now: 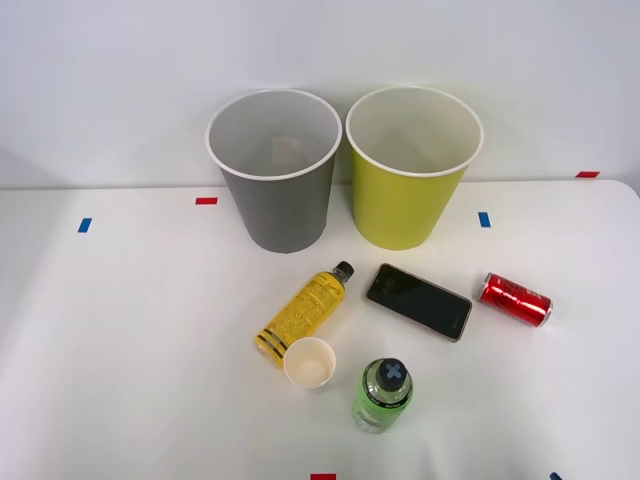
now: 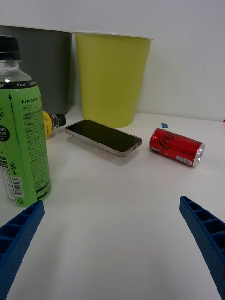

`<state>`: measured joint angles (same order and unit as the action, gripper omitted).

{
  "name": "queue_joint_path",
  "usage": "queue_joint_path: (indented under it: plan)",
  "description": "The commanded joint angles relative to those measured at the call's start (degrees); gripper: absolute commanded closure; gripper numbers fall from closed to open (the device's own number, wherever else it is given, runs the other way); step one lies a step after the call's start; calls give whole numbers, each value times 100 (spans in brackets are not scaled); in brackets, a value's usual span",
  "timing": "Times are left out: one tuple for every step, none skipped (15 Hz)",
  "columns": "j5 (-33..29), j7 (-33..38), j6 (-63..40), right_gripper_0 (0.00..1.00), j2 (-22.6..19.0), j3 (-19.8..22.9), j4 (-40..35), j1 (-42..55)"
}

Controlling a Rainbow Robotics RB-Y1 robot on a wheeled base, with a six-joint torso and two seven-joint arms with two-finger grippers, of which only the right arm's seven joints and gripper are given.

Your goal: Put cans in the gray bin, plastic bottles in the light green bin

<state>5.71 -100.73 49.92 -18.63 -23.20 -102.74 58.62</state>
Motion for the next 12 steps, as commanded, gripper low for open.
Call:
queue_joint_path:
  plan:
    - [0, 0, 0, 0, 0, 0, 0, 0]
    - [0, 0, 0, 0, 0, 0, 0, 0]
    - [0, 0, 0, 0, 0, 0, 0, 0]
    - [0, 0, 0, 0, 0, 0, 0, 0]
    - [0, 0, 0, 0, 0, 0, 0, 0]
    - [0, 0, 0, 0, 0, 0, 0, 0]
    - [0, 0, 0, 0, 0, 0, 0, 0]
    - [0, 0, 0, 0, 0, 0, 0, 0]
    - [0, 0, 0, 0, 0, 0, 0, 0]
    - [0, 0, 0, 0, 0, 0, 0, 0]
    - [0, 0, 0, 0, 0, 0, 0, 0]
    - [0, 0, 0, 0, 0, 0, 0, 0]
